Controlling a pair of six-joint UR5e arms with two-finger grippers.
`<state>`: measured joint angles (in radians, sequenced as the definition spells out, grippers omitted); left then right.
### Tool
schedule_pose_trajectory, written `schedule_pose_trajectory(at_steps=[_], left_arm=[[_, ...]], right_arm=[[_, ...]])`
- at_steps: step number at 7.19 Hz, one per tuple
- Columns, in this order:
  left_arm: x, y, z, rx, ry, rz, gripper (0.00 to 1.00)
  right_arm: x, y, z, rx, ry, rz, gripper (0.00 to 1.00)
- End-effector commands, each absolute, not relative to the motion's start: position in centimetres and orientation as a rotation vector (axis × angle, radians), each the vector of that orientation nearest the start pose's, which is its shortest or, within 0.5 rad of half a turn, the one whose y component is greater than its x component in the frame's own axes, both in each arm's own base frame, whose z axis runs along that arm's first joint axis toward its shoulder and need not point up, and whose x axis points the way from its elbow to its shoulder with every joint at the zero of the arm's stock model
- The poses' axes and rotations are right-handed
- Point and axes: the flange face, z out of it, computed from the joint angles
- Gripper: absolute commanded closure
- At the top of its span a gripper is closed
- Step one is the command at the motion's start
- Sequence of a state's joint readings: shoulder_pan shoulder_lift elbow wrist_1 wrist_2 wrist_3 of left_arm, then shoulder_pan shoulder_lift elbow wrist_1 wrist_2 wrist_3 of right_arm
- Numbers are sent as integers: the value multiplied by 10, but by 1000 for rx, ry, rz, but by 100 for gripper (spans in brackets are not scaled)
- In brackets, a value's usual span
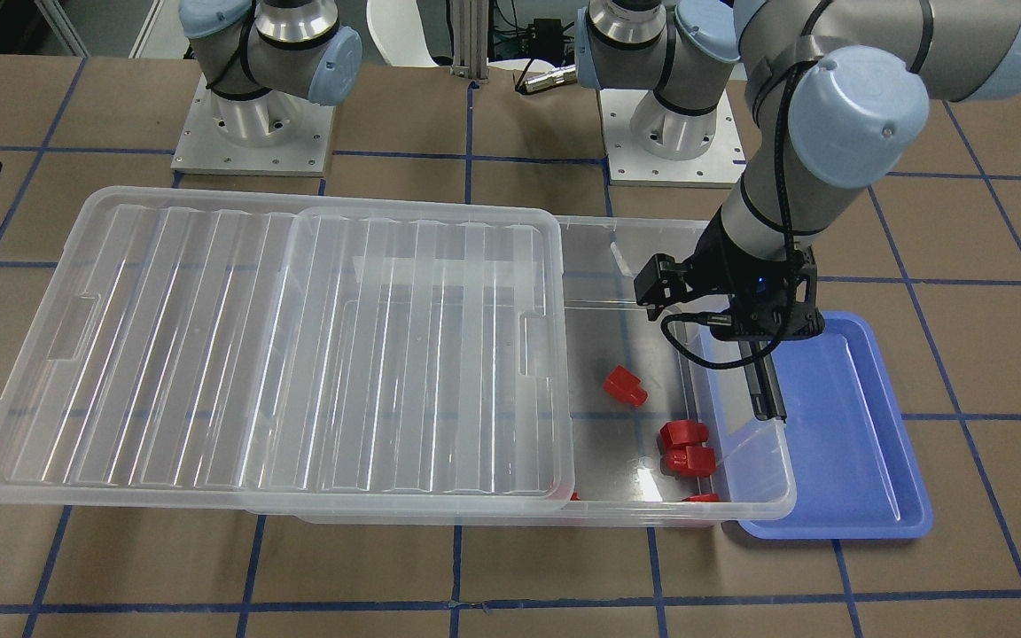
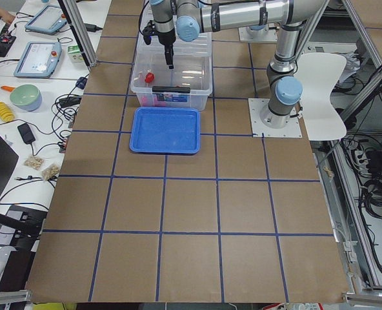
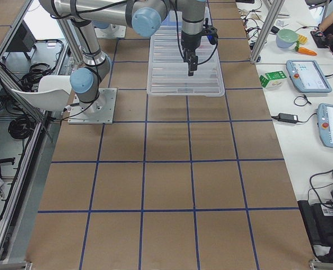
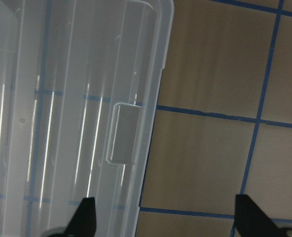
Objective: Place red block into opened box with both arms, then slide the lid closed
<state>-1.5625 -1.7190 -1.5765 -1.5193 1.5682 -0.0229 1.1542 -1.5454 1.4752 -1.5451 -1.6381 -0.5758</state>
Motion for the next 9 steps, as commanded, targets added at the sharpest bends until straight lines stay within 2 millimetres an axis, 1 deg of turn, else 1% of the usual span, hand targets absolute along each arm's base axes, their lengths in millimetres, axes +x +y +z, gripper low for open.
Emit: schedule_pose_trajectory(at_steps=[1,2,3,4,6,8,9], left_arm=[[-128,-511,447,-24,3103,136,0],[-125,-504,456,16,3107,118,0],[-124,-502,457,24,3102,122,0],[-123,-501,458,24,3099,125,0],[-123,-500,456,22,3097,139,0],[-123,-498,457,22,3099,134,0],[-123,-498,457,22,3099,134,0]], right_arm=[[-145,-515,464,-232,3154,92,0],[-153,-525,424,-220,3158,88,0],[-154,-528,386,-227,3169,68,0],[-155,-527,366,-225,3195,37,0],[-150,-523,351,-191,3176,57,0],[-143,-522,347,-130,3172,67,0],[-138,-521,346,-137,3170,71,0]])
